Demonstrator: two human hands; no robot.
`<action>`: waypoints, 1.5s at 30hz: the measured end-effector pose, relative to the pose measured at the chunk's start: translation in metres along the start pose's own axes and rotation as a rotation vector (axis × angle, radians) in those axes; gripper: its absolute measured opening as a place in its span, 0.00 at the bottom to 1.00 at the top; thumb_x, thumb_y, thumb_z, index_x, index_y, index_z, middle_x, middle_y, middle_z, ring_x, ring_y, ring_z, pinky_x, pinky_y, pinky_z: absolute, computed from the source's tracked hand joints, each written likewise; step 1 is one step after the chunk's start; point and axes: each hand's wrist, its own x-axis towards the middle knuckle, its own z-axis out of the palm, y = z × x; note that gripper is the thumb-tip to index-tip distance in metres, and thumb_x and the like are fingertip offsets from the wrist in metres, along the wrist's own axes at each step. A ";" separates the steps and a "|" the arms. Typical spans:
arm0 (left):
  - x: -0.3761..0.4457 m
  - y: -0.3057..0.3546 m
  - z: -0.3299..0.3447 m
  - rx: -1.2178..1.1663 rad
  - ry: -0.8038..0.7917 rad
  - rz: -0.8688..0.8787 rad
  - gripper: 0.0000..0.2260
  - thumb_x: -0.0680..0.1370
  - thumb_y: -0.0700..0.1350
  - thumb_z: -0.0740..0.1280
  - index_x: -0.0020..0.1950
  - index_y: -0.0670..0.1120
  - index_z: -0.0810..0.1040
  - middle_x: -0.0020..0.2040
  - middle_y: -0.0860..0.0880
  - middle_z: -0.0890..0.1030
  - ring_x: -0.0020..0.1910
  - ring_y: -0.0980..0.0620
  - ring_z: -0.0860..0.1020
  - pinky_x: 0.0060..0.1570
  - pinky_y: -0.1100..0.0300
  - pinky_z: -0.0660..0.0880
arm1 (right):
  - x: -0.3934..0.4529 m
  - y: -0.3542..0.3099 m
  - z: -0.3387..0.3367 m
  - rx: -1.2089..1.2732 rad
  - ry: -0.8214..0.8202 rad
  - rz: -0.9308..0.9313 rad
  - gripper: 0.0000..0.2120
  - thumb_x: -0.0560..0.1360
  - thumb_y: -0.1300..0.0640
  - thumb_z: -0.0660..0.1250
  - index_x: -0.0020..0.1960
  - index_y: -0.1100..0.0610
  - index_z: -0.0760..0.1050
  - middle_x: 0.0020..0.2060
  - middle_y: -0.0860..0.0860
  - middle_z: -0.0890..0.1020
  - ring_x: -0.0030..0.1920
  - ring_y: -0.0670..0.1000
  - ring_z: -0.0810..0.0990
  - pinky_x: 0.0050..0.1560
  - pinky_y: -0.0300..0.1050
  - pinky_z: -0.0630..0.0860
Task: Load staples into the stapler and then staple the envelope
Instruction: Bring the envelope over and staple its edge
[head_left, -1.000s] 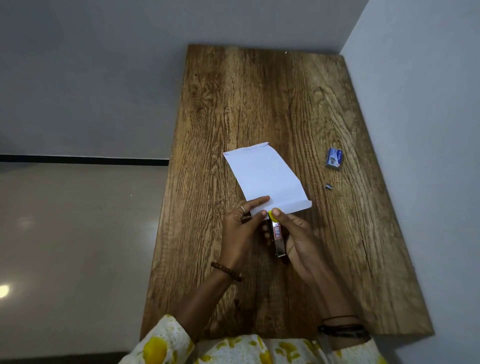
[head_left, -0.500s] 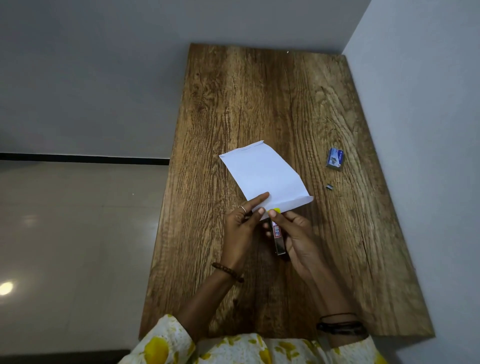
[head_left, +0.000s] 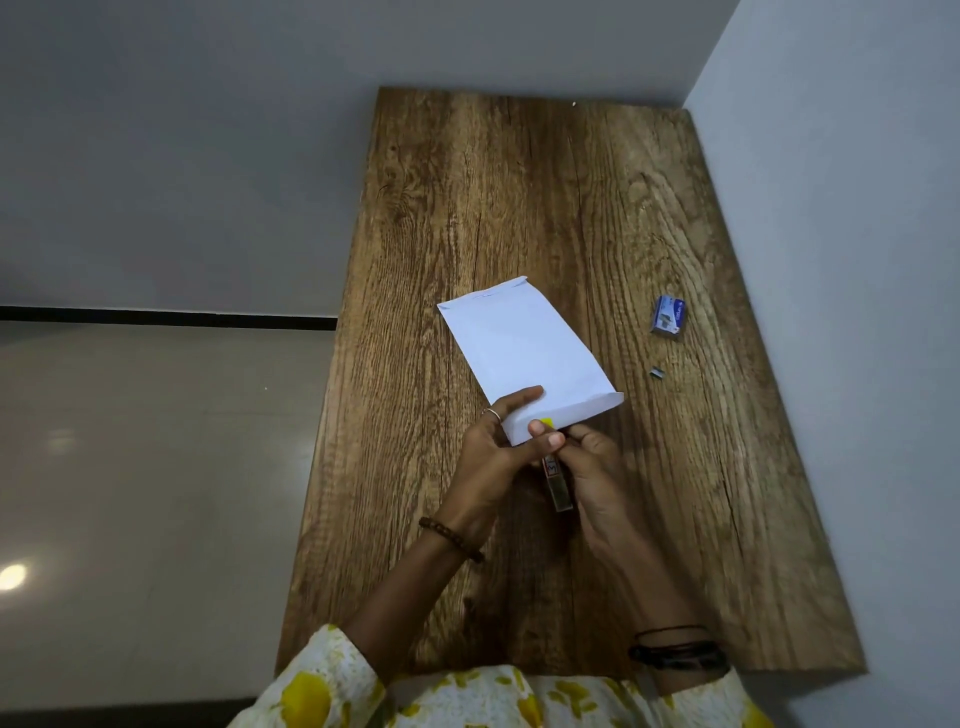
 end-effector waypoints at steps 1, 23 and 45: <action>0.000 -0.001 0.000 -0.015 0.011 -0.014 0.20 0.66 0.34 0.73 0.56 0.47 0.78 0.55 0.43 0.78 0.51 0.51 0.78 0.49 0.62 0.78 | 0.000 0.002 0.001 -0.006 0.016 -0.003 0.15 0.66 0.54 0.71 0.51 0.59 0.80 0.45 0.55 0.86 0.49 0.54 0.84 0.49 0.45 0.80; 0.033 0.009 -0.041 0.370 0.049 0.034 0.15 0.76 0.30 0.59 0.59 0.43 0.75 0.62 0.44 0.72 0.51 0.54 0.74 0.38 0.68 0.77 | 0.011 -0.011 -0.025 0.134 0.188 0.208 0.12 0.77 0.51 0.60 0.48 0.58 0.77 0.35 0.52 0.80 0.35 0.48 0.78 0.39 0.37 0.77; 0.065 -0.011 0.011 1.519 -0.149 0.496 0.19 0.79 0.46 0.59 0.70 0.48 0.65 0.73 0.50 0.65 0.75 0.50 0.54 0.72 0.52 0.38 | 0.045 -0.022 -0.034 -1.145 0.440 -0.267 0.25 0.76 0.53 0.64 0.70 0.61 0.66 0.68 0.64 0.68 0.67 0.62 0.68 0.66 0.53 0.66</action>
